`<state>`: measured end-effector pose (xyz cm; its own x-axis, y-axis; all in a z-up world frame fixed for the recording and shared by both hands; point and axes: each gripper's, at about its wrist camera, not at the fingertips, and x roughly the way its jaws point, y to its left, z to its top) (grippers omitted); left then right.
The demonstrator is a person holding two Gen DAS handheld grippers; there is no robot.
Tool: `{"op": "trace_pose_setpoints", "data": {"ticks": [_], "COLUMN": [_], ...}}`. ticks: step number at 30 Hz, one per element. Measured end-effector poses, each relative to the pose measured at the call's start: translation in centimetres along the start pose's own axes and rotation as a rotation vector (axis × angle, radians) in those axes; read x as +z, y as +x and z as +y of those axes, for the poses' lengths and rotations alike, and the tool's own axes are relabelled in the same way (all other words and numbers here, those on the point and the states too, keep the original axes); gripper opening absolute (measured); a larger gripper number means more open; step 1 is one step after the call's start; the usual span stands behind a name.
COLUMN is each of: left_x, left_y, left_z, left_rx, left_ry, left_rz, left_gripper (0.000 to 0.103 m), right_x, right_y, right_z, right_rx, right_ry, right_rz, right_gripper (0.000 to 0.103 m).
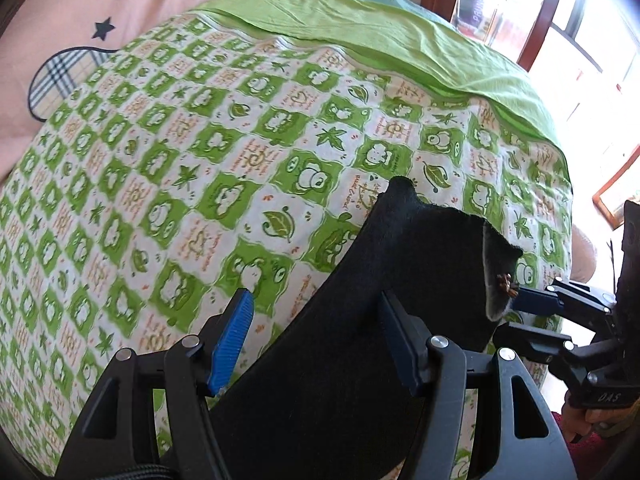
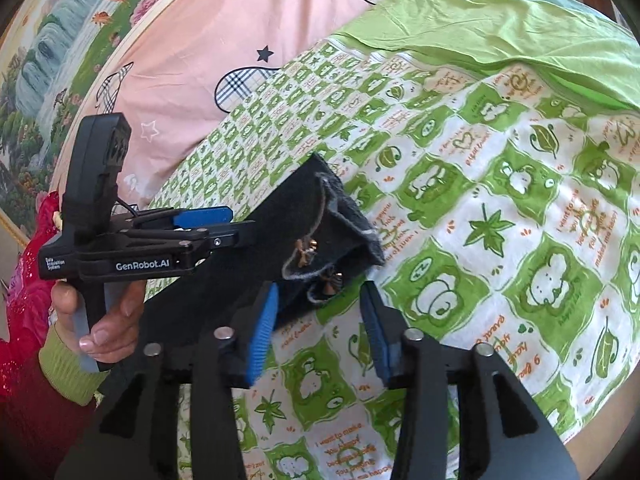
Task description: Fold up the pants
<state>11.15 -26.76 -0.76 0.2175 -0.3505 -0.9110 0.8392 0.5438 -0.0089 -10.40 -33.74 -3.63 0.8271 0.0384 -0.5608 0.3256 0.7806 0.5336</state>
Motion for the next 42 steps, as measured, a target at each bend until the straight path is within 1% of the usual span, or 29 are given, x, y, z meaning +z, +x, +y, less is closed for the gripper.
{"op": "trace_pose_setpoints", "data": {"ticks": [3, 5, 6, 7, 8, 9, 10, 11, 12, 13, 16, 20, 22, 26, 28, 31, 34, 38, 40, 42], "left_x": [0.7, 1.1, 1.4, 1.6, 1.8, 1.9, 2.0, 2.0, 2.0, 1.9, 1.5, 0.4, -0.2, -2.4, -3.7, -5.8, -8.1, -11.1, -12.6, -14.0], "left_y": [1.3, 2.1, 2.5, 2.7, 3.0, 3.1, 3.1, 3.0, 2.9, 2.6, 1.3, -2.6, -4.8, -9.0, -10.9, -13.1, -14.7, -15.3, -15.1, -14.6], "left_z": [-0.3, -0.3, -0.2, -0.1, 0.0, 0.1, -0.1, -0.3, -0.7, -1.0, -1.4, -0.5, 0.0, 1.4, 2.4, 3.6, 5.1, 7.6, 8.5, 9.1], "left_rx": [-0.035, -0.064, -0.084, -0.101, -0.12, -0.147, -0.17, -0.172, -0.169, -0.16, -0.158, -0.17, -0.16, -0.141, -0.134, -0.106, -0.082, -0.073, -0.071, -0.065], "left_ry": [0.013, 0.005, -0.007, -0.016, -0.026, -0.035, -0.037, -0.026, -0.013, 0.002, 0.008, -0.03, -0.053, -0.093, -0.113, -0.153, -0.201, -0.289, -0.326, -0.358], "left_rz": [0.025, 0.035, 0.036, 0.035, 0.033, 0.03, 0.026, 0.012, 0.003, -0.013, -0.047, -0.131, -0.17, -0.241, -0.267, -0.303, -0.332, -0.339, -0.338, -0.332], "left_gripper": [0.065, 0.064, 0.061, 0.057, 0.053, 0.041, 0.03, 0.024, 0.015, 0.012, 0.009, 0.009, 0.009, 0.009, 0.009, 0.009, 0.009, 0.008, 0.005, 0.005], "right_x": [0.0, 0.3, 0.4, 0.4, 0.5, 0.5, 0.5, 0.4, 0.4, 0.4, 0.5, 0.8, 0.9, 0.8, 0.6, 0.2, -0.3, -1.2, -1.7, -2.1], "right_y": [0.5, 0.9, 1.1, 1.2, 1.5, 1.7, 1.9, 2.0, 2.0, 1.9, 1.2, 0.0, -0.6, -1.6, -1.6, -1.0, 0.1, 2.2, 3.2, 4.1], "right_z": [-0.6, -0.5, -0.5, -0.4, -0.2, -0.1, 0.0, 0.1, 0.2, 0.3, 1.2, 2.8, 4.1, 7.6, 9.8, 13.0, 15.3, 17.2, 18.1, 18.5], "right_rx": [0.031, 0.044, 0.048, 0.051, 0.045, 0.034, 0.026, 0.026, 0.032, 0.039, 0.061, 0.102, 0.139, 0.278, 0.341, 0.403, 0.456, 0.486, 0.496, 0.498], "right_ry": [0.029, 0.021, 0.017, 0.011, -0.005, -0.021, -0.032, -0.043, -0.05, -0.058, -0.095, -0.145, -0.18, -0.263, -0.325, -0.415, -0.459, -0.503, -0.527, -0.541], "right_rz": [-0.006, -0.012, -0.013, -0.014, -0.016, -0.017, -0.017, -0.017, -0.017, -0.015, -0.023, -0.059, -0.076, -0.083, -0.071, -0.043, -0.009, 0.046, 0.08, 0.111], "right_gripper": [0.045, 0.045, 0.045, 0.044, 0.039, 0.035, 0.028, 0.024, 0.021, 0.017, 0.014, 0.014, 0.014, 0.014, 0.014, 0.014, 0.014, 0.014, 0.014, 0.014]}}
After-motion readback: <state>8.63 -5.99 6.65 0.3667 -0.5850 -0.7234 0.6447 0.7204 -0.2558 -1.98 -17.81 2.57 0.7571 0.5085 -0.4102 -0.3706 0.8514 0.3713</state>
